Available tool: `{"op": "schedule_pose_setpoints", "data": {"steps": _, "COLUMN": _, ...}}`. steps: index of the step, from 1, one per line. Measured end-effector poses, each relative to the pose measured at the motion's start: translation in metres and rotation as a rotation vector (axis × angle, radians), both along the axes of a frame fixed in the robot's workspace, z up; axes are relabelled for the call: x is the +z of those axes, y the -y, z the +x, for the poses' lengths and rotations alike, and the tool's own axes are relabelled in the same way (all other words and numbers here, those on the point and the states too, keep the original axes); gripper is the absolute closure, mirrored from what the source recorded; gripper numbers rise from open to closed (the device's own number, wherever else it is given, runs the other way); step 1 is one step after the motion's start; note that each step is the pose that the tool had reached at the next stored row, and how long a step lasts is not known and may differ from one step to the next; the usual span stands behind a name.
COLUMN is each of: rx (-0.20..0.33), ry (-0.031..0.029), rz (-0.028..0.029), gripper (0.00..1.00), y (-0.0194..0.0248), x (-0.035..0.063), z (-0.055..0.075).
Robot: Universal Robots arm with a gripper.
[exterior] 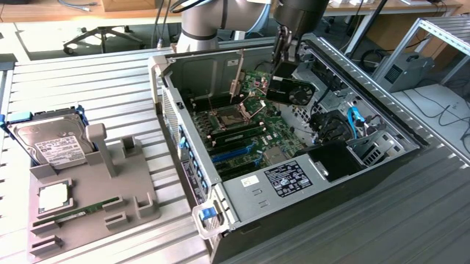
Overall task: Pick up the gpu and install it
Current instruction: 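Insert the gpu into the slot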
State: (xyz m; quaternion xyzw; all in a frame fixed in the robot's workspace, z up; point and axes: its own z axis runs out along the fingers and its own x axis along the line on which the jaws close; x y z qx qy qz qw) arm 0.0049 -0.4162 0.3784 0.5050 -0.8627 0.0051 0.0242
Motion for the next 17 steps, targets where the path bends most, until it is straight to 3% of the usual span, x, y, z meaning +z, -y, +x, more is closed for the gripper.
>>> {"op": "schedule_pose_setpoints", "data": {"steps": 17, "rx": 0.031, "ry": 0.0, "rz": 0.0, "gripper": 0.73, "y": 0.0, "x": 0.0, "z": 0.0}}
